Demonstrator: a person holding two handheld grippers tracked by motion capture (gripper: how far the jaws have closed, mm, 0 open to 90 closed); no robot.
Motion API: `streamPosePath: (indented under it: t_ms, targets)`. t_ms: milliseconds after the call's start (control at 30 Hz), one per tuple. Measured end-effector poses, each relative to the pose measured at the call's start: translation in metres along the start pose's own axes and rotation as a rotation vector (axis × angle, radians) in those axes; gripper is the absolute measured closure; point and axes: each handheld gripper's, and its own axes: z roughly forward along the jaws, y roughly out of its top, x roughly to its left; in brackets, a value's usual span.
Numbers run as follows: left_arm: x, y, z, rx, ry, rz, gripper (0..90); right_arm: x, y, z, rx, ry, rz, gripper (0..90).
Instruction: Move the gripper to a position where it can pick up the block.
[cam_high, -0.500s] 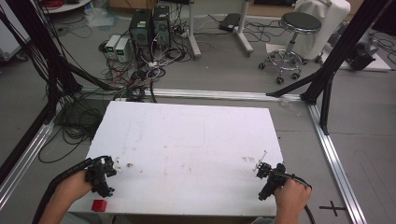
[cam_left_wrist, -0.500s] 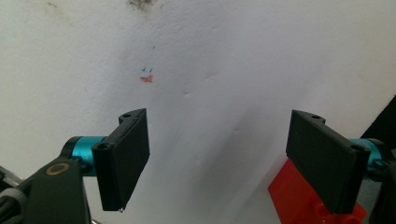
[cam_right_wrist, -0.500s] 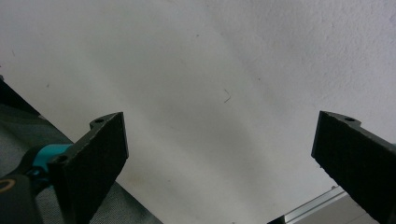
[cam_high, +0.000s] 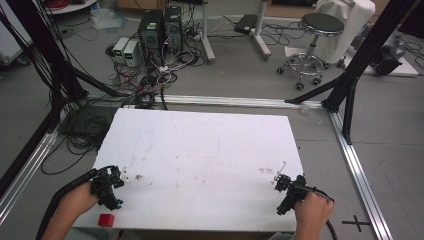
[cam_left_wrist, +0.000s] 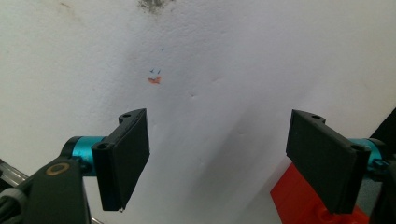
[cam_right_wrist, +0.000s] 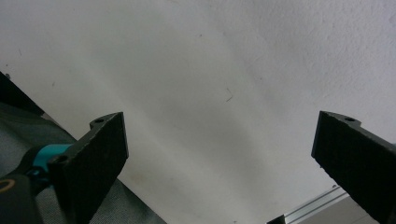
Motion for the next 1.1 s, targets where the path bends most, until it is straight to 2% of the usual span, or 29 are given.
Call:
streamPosePath:
  t_ms: [500,633,800,900,1033,1067,1100]
  targets:
    - [0.000,-0.001,0.000,-0.007,0.005,-0.003,21.8,-0.001,-0.001,0.002,0.002,0.003,0.007,2.9]
    - [-0.001,-0.001,-0.001,-0.017,-0.006,-0.009,21.8,-0.001,-0.002,0.003,-0.007,0.005,0.013,2.9]
    - [0.000,-0.002,-0.001,-0.017,-0.016,0.003,21.8,0.000,-0.004,0.002,-0.014,0.007,0.010,2.9]
    - [0.003,-0.004,-0.003,-0.032,-0.021,0.018,21.8,0.000,-0.005,0.001,-0.020,0.008,0.018,2.9]
    - [0.008,-0.006,-0.007,-0.032,-0.011,0.068,21.8,0.000,-0.005,0.000,-0.029,0.007,0.022,2.9]
    - [0.009,-0.006,-0.010,-0.045,-0.014,0.084,21.9,0.000,-0.005,0.000,-0.030,0.008,0.021,2.9]
    - [0.009,-0.006,-0.010,-0.045,-0.014,0.084,21.8,0.000,-0.005,0.000,-0.031,0.008,0.021,2.9]
